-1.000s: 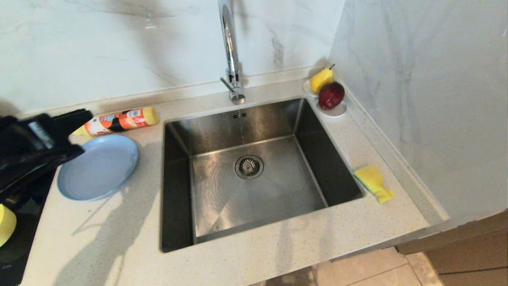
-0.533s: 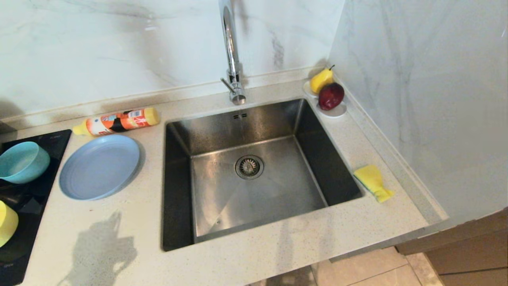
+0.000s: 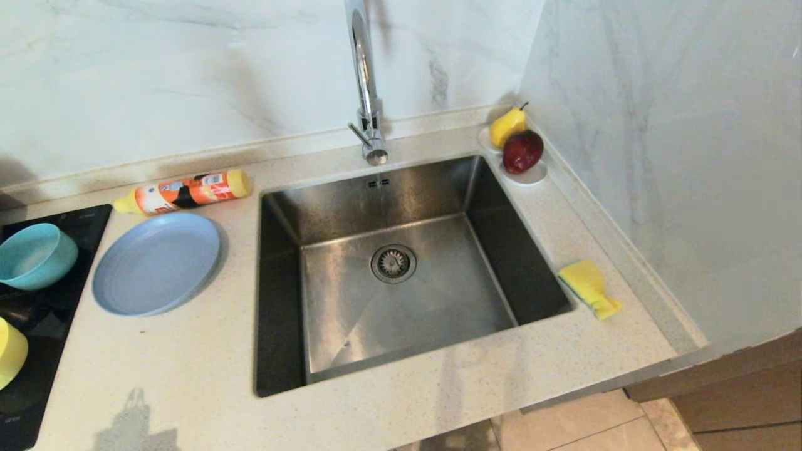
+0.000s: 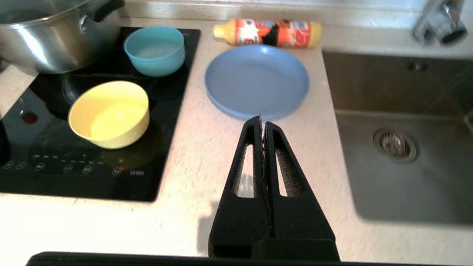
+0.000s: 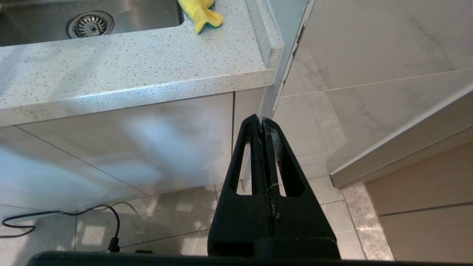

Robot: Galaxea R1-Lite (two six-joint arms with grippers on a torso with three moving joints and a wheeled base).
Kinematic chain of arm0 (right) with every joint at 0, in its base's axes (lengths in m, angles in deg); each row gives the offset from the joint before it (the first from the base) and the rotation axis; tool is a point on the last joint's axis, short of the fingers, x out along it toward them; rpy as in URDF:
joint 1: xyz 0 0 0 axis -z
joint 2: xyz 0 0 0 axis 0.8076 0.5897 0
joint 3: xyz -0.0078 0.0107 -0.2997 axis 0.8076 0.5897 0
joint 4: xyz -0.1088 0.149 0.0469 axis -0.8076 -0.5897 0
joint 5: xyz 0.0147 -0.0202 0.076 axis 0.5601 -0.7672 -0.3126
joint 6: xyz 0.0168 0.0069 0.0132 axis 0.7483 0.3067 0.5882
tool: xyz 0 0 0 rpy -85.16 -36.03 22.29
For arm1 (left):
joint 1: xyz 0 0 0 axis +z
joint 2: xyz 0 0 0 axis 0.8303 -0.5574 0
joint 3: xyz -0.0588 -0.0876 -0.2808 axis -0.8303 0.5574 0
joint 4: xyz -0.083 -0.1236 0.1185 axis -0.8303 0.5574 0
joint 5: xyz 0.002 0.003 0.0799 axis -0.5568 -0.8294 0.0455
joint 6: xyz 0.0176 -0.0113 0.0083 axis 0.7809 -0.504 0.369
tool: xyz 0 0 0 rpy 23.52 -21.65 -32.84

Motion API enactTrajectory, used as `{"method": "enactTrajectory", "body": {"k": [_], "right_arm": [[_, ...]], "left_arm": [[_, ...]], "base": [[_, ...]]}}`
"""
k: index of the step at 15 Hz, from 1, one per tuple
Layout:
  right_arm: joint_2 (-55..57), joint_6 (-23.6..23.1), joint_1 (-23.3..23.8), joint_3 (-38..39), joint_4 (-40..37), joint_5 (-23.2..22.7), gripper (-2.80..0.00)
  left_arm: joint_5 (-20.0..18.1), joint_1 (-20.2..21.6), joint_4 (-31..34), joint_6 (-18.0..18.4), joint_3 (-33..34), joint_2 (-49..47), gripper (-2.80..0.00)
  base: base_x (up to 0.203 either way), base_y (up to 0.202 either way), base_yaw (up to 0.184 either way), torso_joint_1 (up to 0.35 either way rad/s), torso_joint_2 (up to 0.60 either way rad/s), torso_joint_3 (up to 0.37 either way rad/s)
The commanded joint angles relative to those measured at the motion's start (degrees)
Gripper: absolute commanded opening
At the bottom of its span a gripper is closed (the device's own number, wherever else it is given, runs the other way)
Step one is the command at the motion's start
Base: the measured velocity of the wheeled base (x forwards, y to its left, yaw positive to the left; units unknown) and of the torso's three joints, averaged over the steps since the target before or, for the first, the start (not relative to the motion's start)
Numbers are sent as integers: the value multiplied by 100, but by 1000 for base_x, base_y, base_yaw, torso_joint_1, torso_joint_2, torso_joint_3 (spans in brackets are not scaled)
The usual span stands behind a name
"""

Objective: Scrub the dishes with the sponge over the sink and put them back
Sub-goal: Place the bowl on the plate

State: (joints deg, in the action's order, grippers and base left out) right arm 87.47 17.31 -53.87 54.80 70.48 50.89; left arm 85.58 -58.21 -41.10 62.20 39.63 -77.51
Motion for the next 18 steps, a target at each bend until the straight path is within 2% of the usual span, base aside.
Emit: {"method": "enactTrajectory", "body": {"k": [1, 2, 3, 5, 7, 18], "right_arm": [[9, -3, 0, 1, 1, -3, -280], [9, -3, 0, 1, 1, -3, -280], [9, -3, 0, 1, 1, -3, -280], [9, -3, 0, 1, 1, -3, -280], [9, -3, 0, 1, 1, -3, -280], [9, -3, 0, 1, 1, -3, -280]], "left_arm": [[-404, 58, -95, 189, 858, 815, -280], [-912, 68, -264, 216, 1107, 818, -280], [-1460, 72, -138, 268, 1136, 818, -280], [-1805, 71, 564, 627, 1136, 815, -280], [-1814, 68, 382, 641, 1136, 818, -280], [-1796, 76, 379, 517, 1136, 818, -280]], "base": [[0, 0, 0, 0, 0, 0], [0, 0, 0, 0, 0, 0], [0, 0, 0, 0, 0, 0], [0, 0, 0, 0, 0, 0], [0, 0, 0, 0, 0, 0], [0, 0, 0, 0, 0, 0]]}}
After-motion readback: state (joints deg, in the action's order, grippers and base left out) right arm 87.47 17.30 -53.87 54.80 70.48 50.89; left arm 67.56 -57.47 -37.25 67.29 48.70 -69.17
